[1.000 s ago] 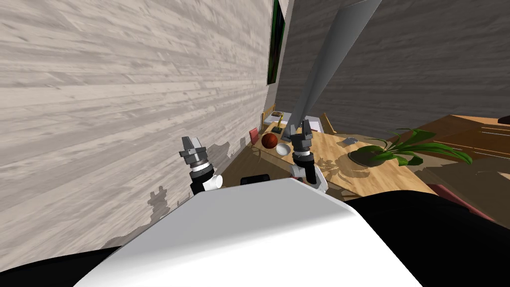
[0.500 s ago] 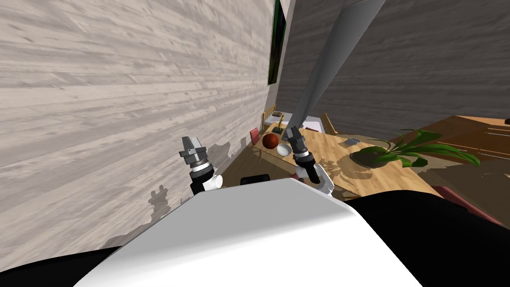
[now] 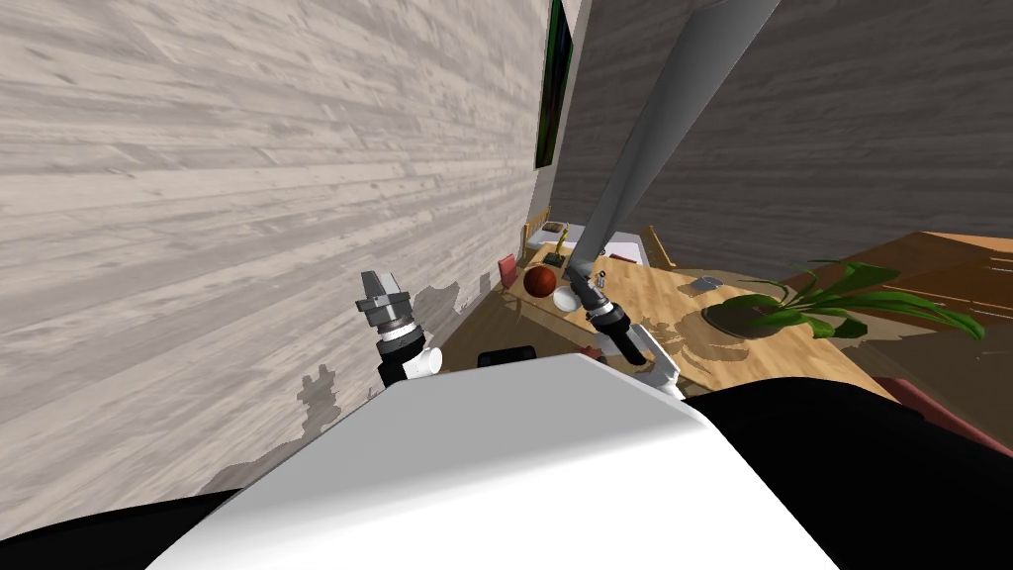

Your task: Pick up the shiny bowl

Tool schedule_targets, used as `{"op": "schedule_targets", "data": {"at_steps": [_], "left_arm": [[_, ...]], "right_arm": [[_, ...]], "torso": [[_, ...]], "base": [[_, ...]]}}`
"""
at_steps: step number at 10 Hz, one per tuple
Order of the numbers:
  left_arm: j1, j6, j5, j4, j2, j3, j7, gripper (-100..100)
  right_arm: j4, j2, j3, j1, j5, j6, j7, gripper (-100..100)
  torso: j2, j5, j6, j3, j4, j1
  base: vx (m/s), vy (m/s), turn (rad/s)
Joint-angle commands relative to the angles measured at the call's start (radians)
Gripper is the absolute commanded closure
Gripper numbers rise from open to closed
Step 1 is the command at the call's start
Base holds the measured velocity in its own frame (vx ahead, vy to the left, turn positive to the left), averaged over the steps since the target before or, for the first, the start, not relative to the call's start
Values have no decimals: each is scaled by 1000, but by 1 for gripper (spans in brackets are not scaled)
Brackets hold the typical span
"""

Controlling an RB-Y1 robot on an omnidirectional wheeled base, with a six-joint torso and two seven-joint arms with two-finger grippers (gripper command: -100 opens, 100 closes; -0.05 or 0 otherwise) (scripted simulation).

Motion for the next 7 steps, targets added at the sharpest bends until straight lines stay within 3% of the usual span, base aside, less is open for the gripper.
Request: {"op": "schedule_targets", "data": {"at_steps": [1,7], "left_arm": [[0,0,0,0,0,0,0,0],[0,0,0,0,0,0,0,0]], "right_arm": [[33,-45,0,3,50,-3,13,-100],[158,-195,-24,45,207,-28,58,-100]], "torso": [[0,0,0,0,0,0],[-1,0,0,-1,0,1]], "base": [[23,22,33],[42,29,37]]}}
